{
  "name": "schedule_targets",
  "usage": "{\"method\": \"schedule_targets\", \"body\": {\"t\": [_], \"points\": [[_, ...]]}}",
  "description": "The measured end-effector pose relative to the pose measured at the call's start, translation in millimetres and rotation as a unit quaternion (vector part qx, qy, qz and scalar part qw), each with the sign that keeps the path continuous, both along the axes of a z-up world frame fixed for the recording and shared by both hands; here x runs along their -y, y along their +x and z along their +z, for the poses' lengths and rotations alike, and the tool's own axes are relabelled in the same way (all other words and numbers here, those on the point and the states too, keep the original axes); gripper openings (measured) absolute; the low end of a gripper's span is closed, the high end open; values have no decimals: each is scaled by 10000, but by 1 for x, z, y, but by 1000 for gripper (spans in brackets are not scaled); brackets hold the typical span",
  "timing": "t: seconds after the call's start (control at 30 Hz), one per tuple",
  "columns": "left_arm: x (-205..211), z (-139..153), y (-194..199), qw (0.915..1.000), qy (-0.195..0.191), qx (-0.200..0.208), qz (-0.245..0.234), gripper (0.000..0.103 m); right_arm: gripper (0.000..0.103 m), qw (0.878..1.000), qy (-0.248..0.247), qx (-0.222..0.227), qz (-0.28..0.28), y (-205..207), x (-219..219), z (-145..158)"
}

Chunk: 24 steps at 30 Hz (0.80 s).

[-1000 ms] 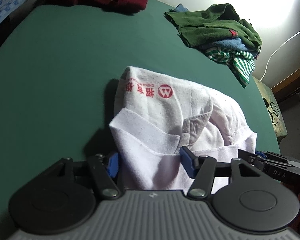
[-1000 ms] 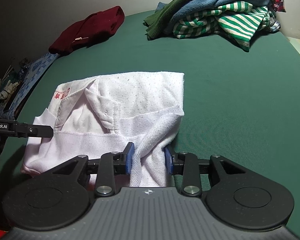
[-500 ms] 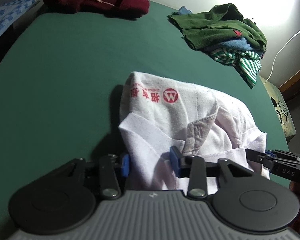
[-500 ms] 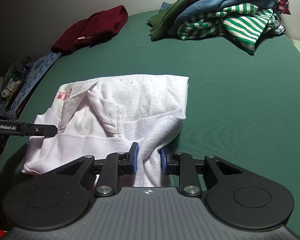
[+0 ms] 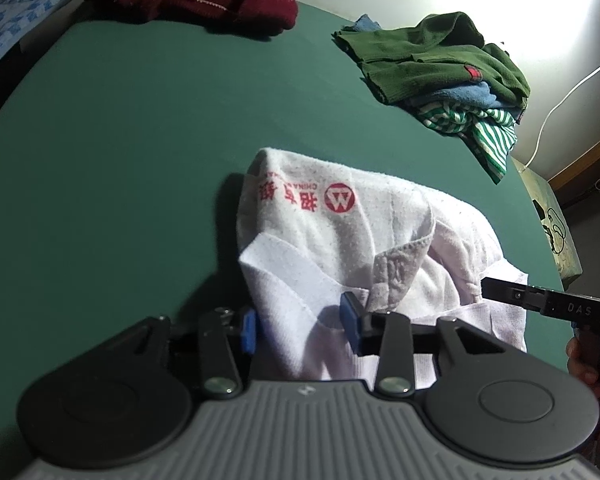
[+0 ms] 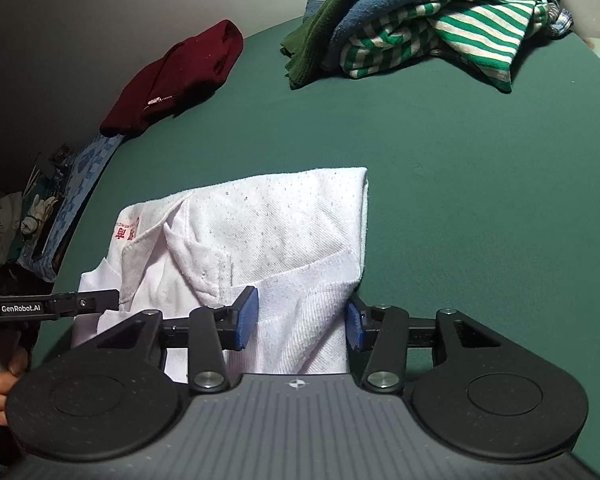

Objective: Fold clothes

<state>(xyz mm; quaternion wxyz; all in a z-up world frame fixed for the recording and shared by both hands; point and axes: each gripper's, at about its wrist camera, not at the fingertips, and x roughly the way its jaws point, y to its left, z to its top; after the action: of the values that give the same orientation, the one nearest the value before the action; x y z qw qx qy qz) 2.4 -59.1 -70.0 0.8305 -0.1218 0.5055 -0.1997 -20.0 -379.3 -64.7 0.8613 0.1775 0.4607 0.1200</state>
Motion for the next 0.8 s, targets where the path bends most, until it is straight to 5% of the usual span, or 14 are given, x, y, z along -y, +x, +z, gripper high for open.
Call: {"method": "schedule_targets", "body": {"t": [0.07, 0.13, 0.2, 0.5, 0.8], "points": [[1, 0, 1, 10000, -1, 17, 19, 38, 44, 9999, -83, 9, 73, 1, -1, 1], [3, 0, -1, 10000, 53, 61, 46, 35, 26, 9999, -148, -48, 62, 2, 1, 0], [6, 0, -3, 9998, 169, 139, 25, 32, 21, 9999, -36, -129, 42, 1, 6, -1], [2, 0, 3, 9999, 18, 99, 10, 42, 35, 9999, 108, -100, 56, 6, 6, -2], [7, 0, 3, 9997, 124, 191, -31, 38, 24, 9999, 131, -74, 16, 9, 9, -3]]}}
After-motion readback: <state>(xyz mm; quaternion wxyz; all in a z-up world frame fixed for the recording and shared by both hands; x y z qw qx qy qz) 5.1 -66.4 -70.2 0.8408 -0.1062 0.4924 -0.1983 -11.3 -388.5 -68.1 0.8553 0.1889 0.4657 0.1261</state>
